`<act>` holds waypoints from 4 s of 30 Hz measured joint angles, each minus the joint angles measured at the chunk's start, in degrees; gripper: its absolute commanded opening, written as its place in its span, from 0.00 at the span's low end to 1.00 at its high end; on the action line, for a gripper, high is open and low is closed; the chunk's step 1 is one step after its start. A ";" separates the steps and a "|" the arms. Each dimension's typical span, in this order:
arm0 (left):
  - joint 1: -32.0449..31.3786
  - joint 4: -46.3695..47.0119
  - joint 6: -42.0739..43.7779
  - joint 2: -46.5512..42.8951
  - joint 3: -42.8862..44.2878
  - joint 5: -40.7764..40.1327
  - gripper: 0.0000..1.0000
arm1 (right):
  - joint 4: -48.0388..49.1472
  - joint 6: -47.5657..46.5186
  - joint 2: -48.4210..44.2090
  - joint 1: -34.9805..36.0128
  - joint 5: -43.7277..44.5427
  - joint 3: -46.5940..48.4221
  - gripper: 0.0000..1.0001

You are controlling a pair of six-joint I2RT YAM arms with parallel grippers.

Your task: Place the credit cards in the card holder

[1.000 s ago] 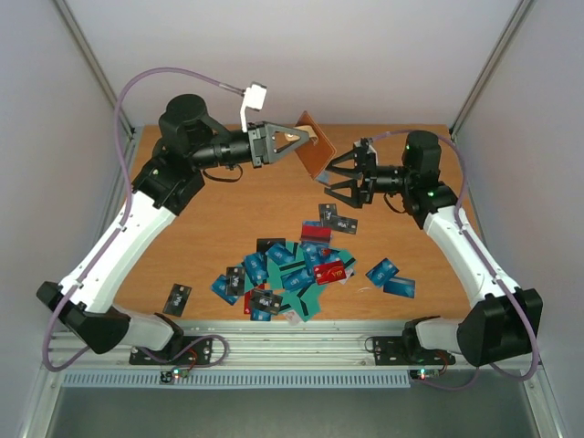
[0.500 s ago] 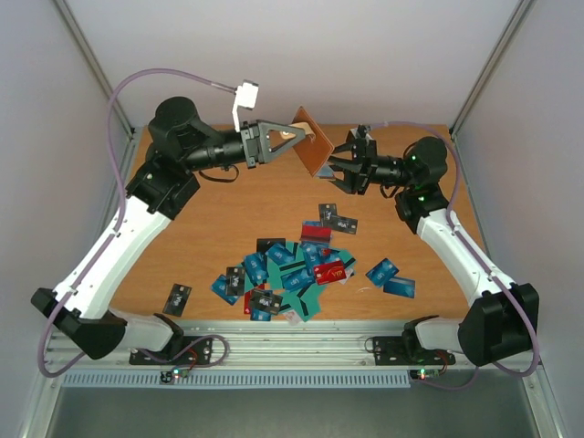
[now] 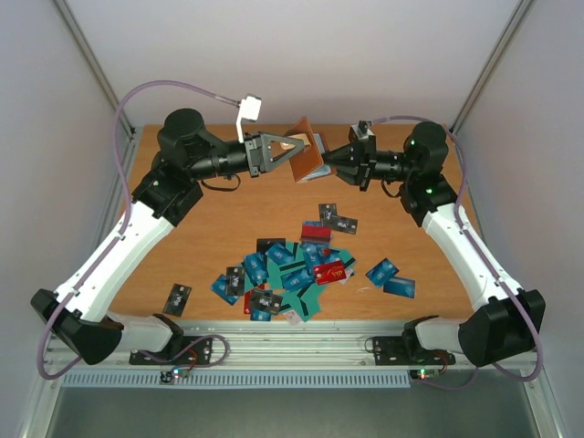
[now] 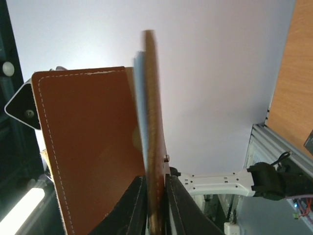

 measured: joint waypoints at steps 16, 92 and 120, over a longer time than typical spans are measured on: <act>6.80 -5.88 5.29 4.37 0.02 -1.60 0.00 | -39.17 -31.93 10.54 2.36 10.80 17.38 0.01; 17.77 -26.14 25.75 27.65 -15.28 -19.12 0.00 | -52.33 -64.08 48.06 9.84 29.53 29.99 0.59; 17.68 -29.24 26.36 28.17 -14.10 -19.52 0.00 | -50.58 -59.06 56.54 9.90 22.25 31.10 0.57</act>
